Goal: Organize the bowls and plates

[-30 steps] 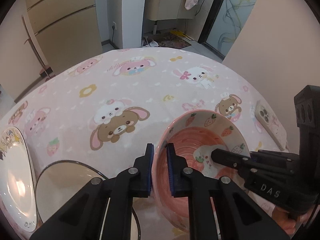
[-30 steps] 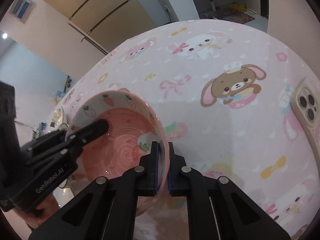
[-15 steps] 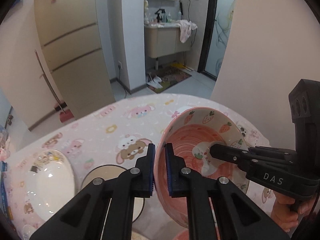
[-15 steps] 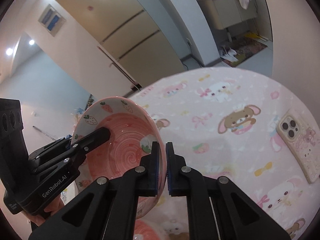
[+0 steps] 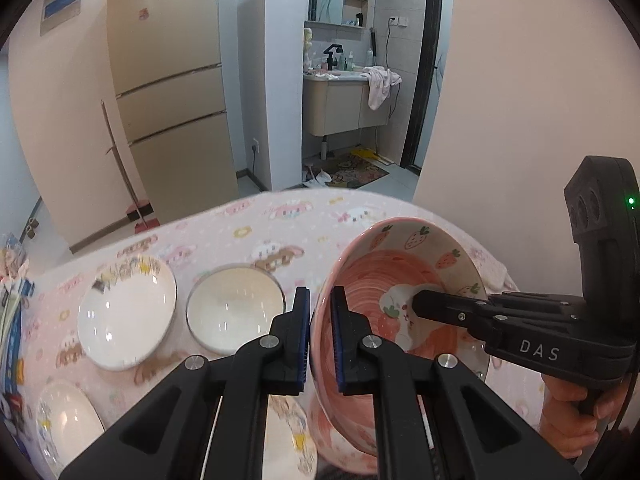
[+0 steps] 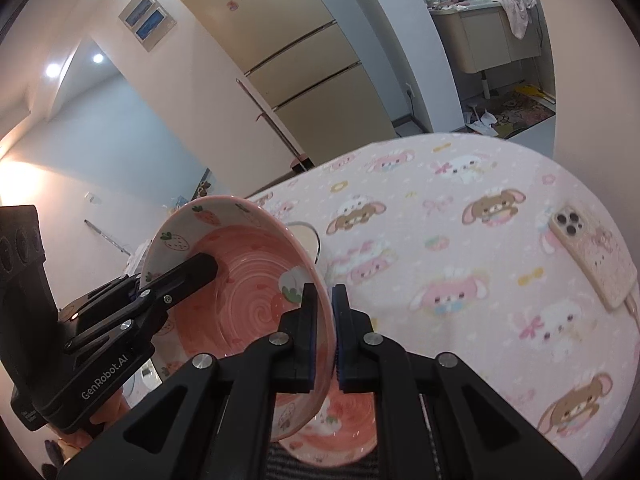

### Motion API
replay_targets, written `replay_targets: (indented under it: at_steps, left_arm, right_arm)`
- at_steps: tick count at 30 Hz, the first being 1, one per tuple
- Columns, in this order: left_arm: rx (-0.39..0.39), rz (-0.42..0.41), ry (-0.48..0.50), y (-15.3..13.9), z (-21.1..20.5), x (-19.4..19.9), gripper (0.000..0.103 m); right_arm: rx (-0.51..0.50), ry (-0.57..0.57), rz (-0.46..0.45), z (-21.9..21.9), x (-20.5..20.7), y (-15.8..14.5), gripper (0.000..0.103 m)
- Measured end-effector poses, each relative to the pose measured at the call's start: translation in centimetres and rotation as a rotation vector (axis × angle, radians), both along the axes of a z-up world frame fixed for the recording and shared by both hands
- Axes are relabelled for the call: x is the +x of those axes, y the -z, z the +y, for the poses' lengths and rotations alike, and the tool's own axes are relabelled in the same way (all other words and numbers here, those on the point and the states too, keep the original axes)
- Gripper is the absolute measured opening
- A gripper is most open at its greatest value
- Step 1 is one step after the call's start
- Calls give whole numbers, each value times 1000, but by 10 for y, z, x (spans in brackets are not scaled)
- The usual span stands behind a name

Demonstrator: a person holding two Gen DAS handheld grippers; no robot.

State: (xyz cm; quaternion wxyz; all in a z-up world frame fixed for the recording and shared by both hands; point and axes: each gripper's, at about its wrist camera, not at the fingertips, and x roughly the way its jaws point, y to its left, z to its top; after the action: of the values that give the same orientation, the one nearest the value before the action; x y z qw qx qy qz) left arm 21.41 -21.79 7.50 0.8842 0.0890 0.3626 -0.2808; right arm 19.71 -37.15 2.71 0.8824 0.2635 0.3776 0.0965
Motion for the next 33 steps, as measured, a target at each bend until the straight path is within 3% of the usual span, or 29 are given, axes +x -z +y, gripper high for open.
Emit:
replay_targets:
  at_steps: [16, 23, 30, 33]
  left_arm:
    - [2, 177, -32, 73, 13, -20, 11]
    - [24, 209, -27, 90, 14, -20, 11]
    - [65, 184, -10, 98, 9, -23, 10]
    - [62, 192, -10, 100, 11, -23, 10]
  right_arm:
    - [-57, 5, 119, 21, -29, 56, 8]
    - [-104, -12, 135, 29, -29, 67, 8]
    - [-198, -1, 78, 34, -32, 65, 9]
    - [-189, -11, 74, 33, -32, 69, 9]
